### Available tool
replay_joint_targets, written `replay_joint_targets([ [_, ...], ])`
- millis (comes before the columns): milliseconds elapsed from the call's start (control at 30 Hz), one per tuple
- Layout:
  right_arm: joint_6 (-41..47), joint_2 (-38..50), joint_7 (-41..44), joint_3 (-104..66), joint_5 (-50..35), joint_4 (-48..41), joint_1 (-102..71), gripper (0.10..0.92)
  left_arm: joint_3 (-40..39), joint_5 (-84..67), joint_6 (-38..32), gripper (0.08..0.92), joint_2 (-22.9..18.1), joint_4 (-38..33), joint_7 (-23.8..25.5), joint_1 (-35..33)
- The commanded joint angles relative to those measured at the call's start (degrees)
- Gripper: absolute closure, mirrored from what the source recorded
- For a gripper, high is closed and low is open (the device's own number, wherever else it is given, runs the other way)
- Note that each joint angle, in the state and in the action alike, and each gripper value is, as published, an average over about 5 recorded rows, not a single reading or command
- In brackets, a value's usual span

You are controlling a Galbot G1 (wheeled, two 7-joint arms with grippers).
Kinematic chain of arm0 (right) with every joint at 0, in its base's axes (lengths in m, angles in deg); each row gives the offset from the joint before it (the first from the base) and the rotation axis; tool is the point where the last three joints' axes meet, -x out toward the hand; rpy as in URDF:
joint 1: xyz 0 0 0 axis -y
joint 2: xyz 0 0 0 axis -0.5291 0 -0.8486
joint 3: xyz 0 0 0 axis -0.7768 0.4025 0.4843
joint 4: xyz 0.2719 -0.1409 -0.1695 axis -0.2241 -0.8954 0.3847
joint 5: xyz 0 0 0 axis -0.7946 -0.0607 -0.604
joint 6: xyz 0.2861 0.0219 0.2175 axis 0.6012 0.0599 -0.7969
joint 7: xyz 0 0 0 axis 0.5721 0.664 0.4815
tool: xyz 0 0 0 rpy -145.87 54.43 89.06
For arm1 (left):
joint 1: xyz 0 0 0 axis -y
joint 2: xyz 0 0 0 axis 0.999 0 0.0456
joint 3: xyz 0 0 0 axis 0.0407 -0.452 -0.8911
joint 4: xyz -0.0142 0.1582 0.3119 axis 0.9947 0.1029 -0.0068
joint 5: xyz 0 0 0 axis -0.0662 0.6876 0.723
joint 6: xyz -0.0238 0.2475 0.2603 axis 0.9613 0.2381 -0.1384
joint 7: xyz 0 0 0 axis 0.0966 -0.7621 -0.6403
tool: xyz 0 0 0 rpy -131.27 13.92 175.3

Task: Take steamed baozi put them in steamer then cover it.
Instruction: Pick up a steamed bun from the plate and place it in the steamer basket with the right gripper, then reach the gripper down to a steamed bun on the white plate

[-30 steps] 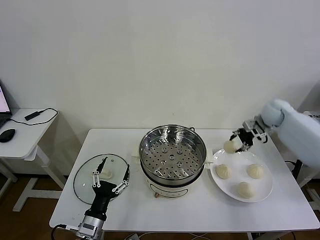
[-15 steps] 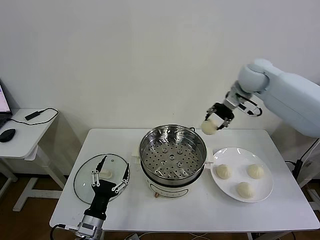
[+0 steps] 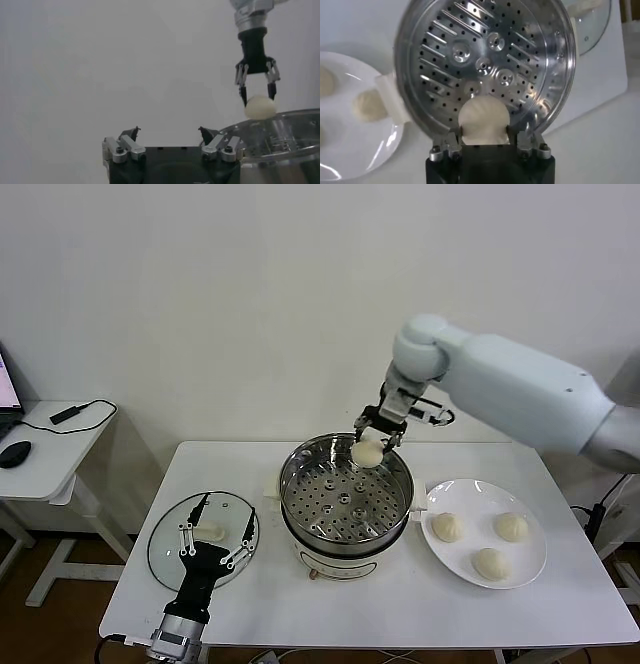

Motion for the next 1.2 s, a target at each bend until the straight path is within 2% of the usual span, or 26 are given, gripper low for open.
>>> replay_joint_targets([
  [33, -2.1, -6.8, -2.9, -1.5, 7.8, -5.5, -5.7, 0.406, 0.0, 0.1, 0.1, 0.177, 0.1, 0.1, -0.1, 0.0],
  [267, -3.9, -10.4, -3.4, -3.6, 11.0, -11.1, -8.5, 0.403, 0.3, 0.0, 0.0, 0.177, 0.4, 0.1, -0.2, -0.2],
  [467, -4.7, -11.7, -3.6, -4.0, 12.0, -12.7, -9.2, 0.384, 0.4, 0.0, -0.2, 0.177, 0.5, 0.3, -0.3, -0.1],
  [567, -4.9, -11.8, -3.7, -3.9, 12.1, -12.7, -9.3, 0.341, 0.5, -0.1, -0.2, 0.177, 0.5, 0.2, -0.3, -0.1],
  [733, -4.3, -9.6, -2.6, -4.1, 9.6, -10.2, -8.7, 0.225, 0.7, -0.1, -0.3, 0.177, 0.4, 0.2, -0.4, -0.1],
  [867, -0.4, -4.3, 2.7, -4.7, -0.5, -5.2, -6.1, 0.204, 0.9, -0.1, -0.3, 0.177, 0.4, 0.3, -0.4, -0.1],
  [1000, 8.2, 3.4, 7.3, -5.2, -14.8, -1.7, -1.0, 0.203, 0.8, 0.0, -0.2, 0.177, 0.5, 0.3, -0.3, 0.0],
  [1200, 21.2, 15.7, 8.3, 4.7, -31.1, -2.2, 10.4, 0.203, 0.3, 0.1, -0.1, 0.177, 0.5, 0.1, -0.2, 0.2],
])
